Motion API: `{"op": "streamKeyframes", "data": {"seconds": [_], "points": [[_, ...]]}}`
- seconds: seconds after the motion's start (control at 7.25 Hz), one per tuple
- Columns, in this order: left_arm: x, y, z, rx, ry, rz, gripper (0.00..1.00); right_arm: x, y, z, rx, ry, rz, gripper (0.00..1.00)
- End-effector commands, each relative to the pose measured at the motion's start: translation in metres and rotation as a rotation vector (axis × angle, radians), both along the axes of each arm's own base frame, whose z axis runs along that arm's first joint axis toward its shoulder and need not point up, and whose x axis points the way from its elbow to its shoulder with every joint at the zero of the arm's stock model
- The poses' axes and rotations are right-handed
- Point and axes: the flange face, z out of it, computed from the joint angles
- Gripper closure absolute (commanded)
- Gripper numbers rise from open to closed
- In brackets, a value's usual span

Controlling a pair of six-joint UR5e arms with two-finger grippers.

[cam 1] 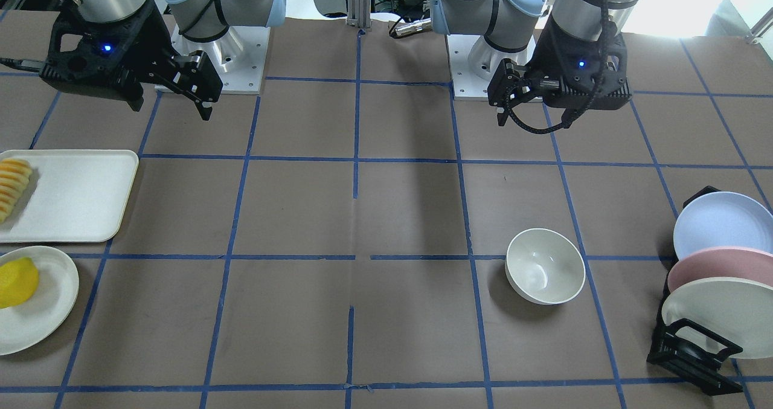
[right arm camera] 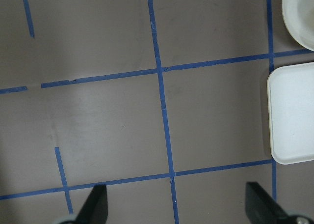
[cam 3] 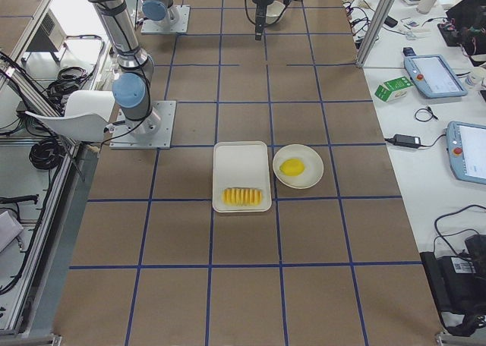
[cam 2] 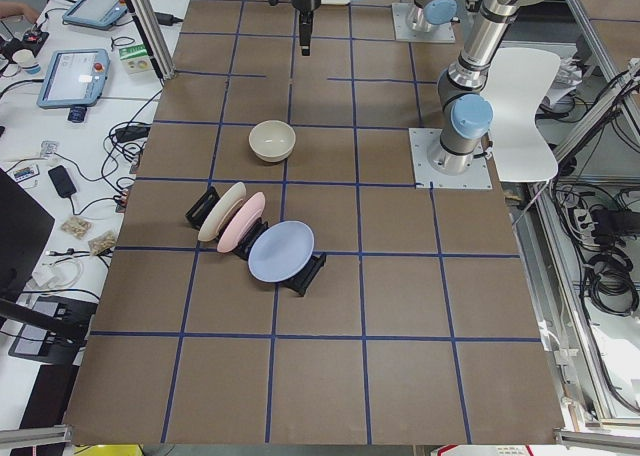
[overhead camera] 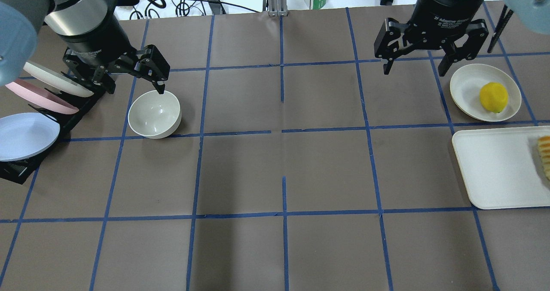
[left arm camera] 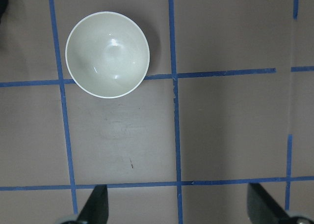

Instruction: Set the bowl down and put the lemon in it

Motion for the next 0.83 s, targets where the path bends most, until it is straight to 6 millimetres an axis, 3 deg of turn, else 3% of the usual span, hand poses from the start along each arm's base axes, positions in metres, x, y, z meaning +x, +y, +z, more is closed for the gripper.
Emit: {"op": "streamKeyframes", "data": {"seconds": [0.0,0.28,0.55,0.69], "points": [[0.000,0.000,0.000,0.001,0.000,0.000,0.00,0.000,-0.001,-0.001,-0.002,0.001,0.000,0.00],[-0.001,0.001,-0.001,0.002,-0.001,-0.003,0.00,-0.001,-0.001,0.000,-0.005,0.006,-0.001,0.00],[0.006,0.000,-0.005,0.015,0.000,-0.005,0.00,-0.013,-0.016,-0.011,0.014,0.016,0.001,0.00],[0.038,-0.014,-0.025,0.052,0.020,-0.050,0.00,-0.049,-0.033,-0.017,0.008,0.016,0.001,0.00]]}}
